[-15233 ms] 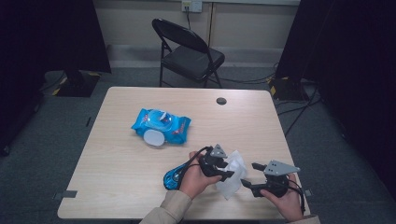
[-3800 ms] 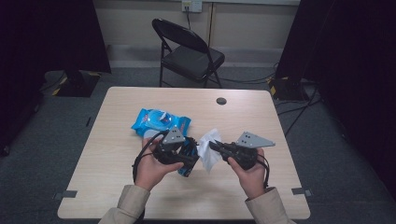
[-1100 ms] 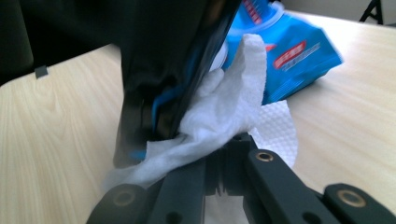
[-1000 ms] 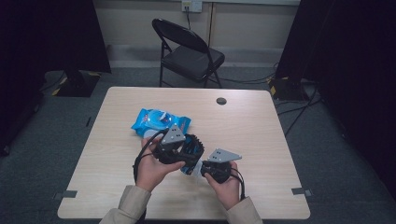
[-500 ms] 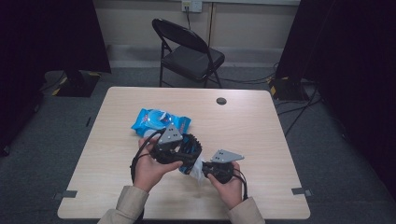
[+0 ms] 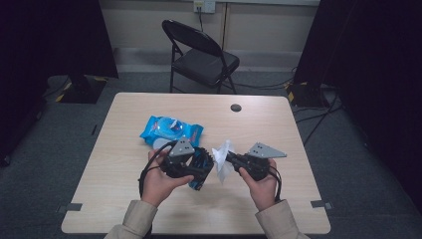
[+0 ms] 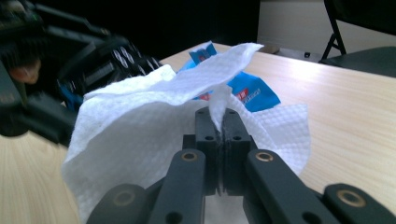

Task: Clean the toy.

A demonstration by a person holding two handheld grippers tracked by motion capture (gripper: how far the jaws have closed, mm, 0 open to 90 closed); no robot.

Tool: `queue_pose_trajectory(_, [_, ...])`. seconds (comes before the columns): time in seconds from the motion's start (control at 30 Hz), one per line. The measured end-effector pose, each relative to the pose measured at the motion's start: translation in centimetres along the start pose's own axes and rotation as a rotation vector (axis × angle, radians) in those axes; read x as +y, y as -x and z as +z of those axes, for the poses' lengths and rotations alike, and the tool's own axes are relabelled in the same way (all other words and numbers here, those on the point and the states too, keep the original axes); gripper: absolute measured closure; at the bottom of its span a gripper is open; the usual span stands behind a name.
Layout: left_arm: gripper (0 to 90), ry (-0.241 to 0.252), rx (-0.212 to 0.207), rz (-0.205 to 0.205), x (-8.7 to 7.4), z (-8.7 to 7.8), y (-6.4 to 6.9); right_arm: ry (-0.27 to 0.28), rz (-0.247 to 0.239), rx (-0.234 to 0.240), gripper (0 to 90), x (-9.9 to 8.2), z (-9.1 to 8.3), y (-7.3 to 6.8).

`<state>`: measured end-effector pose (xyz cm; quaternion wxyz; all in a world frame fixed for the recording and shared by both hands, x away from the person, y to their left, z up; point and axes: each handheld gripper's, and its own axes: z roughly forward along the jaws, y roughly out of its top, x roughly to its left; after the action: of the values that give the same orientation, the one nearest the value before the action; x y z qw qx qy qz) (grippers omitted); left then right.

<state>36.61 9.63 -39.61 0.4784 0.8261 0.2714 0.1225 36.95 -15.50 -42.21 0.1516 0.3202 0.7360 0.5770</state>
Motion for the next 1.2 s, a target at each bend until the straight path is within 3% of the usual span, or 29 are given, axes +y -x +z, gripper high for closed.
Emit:
queue_pose_trajectory(0.27, [25.5,0.005,-0.028,0.012,0.6,0.8,0.7,-0.02,-0.033,0.019,88.3,0.3,1.7,-1.4])
queue_pose_trajectory(0.37, [25.5,0.002,-0.022,0.013,0.5,0.8,0.6,-0.023,-0.014,0.025,88.3,-0.2,2.2,-1.4])
queue_pose_trajectory(0.97, [25.5,0.03,-0.014,0.008,1.1,0.1,0.4,-0.11,-0.046,0.063,88.3,-3.2,4.4,-3.0])
queue_pose_trajectory(1.2, [25.5,0.042,-0.007,0.007,1.2,-0.1,0.3,-0.129,-0.033,0.081,88.2,-4.7,5.0,-3.5])
